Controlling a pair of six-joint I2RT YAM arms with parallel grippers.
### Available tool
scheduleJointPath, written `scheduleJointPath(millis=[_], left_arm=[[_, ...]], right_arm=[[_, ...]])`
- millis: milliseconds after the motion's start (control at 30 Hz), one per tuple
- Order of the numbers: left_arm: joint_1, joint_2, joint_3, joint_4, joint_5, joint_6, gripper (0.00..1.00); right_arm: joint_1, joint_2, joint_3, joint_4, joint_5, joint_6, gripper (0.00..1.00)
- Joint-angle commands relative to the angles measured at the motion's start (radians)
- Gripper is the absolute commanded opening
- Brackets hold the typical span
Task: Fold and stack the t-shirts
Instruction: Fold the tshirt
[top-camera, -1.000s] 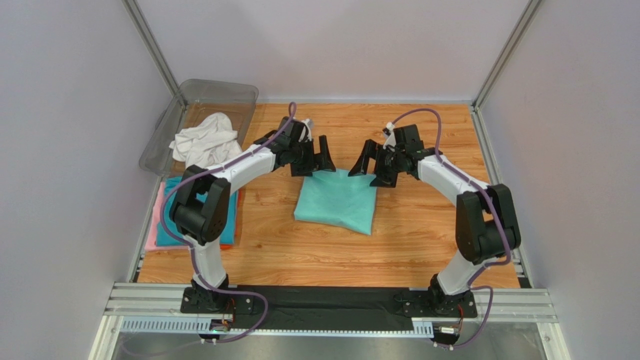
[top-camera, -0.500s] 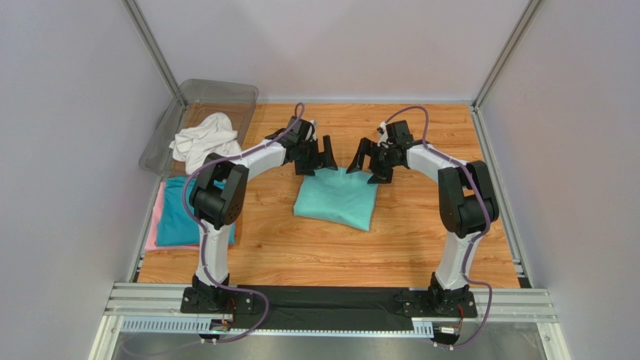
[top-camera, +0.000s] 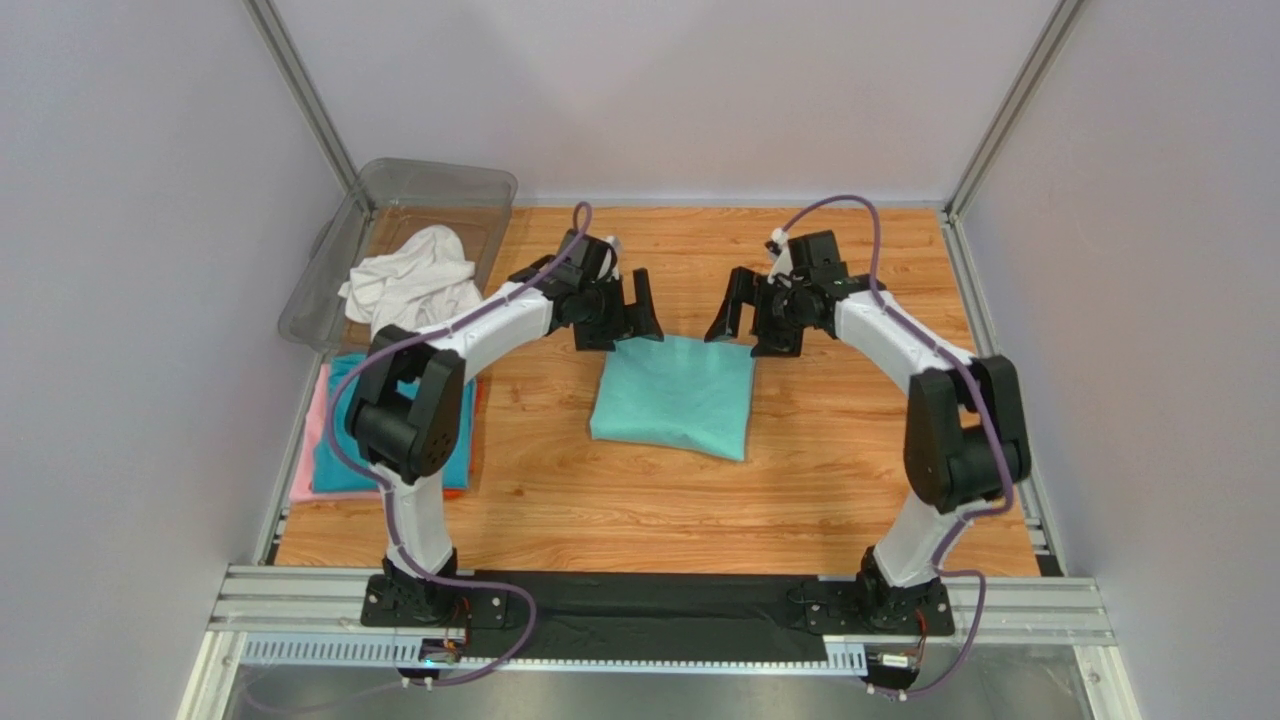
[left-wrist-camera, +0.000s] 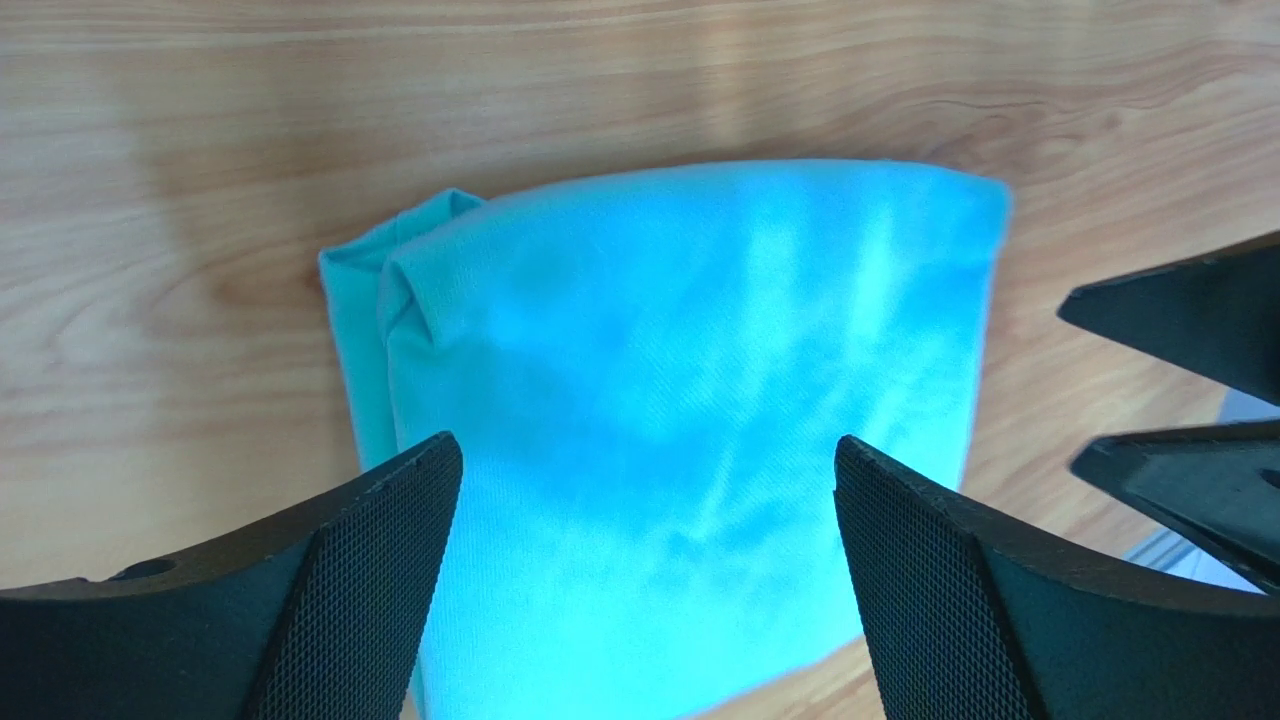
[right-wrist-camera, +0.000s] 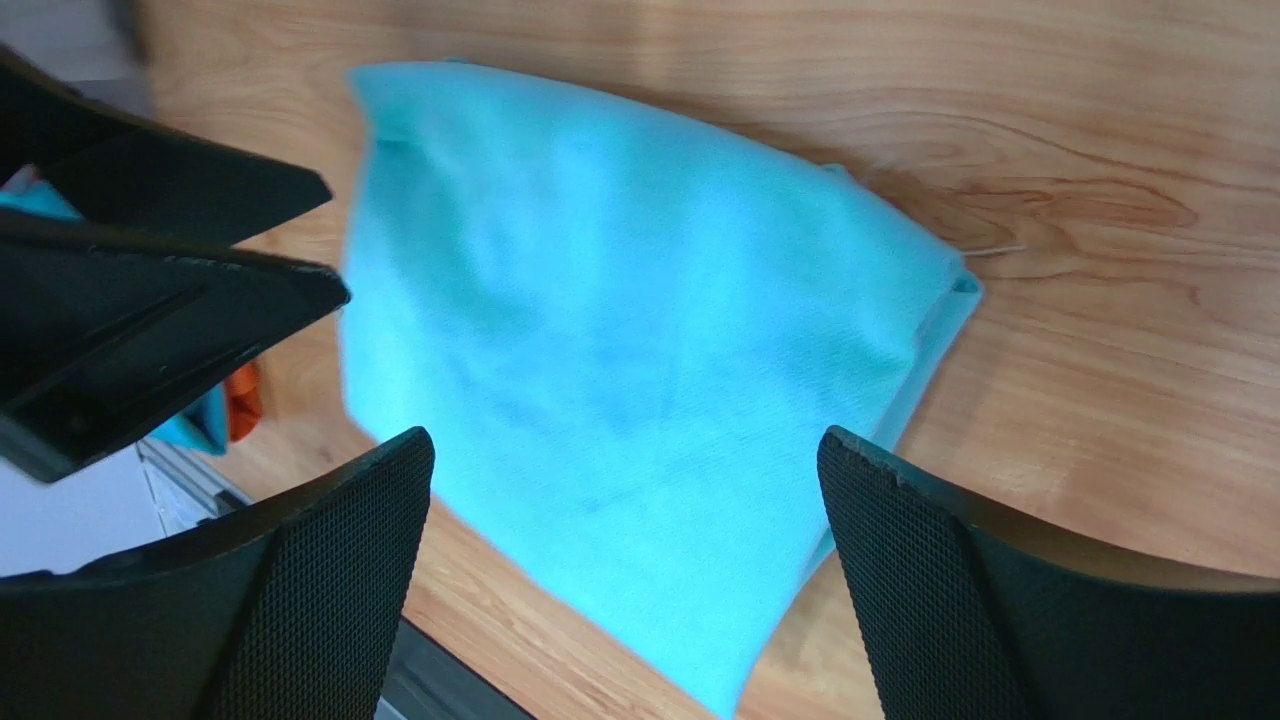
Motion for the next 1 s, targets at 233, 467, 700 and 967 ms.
scheduleJointPath(millis=[233, 467, 700, 967], left_arm=[[-0.079, -0.404, -0.278, 0.064, 0.044, -0.006, 1.0], [-0.106, -0.391, -0.466, 0.271, 0.169, -0.113, 1.0], [-0.106, -0.271, -0.536, 0.273, 0.147, -0.106, 1.0], [-0.106, -0.335, -0.64, 0.195, 0.07, -0.073, 1.0]], right_arm=[[0.169, -0.424, -0.333, 0.149, -0.105, 0.075, 1.0], [0.224, -0.343, -0.439, 0.278, -0.078, 0.11, 1.0], [0.219, -0.268, -0.521, 0.293, -0.024, 0.109, 1.0], [0.159, -0.257, -0.607, 0.293, -0.006, 0.083, 1.0]])
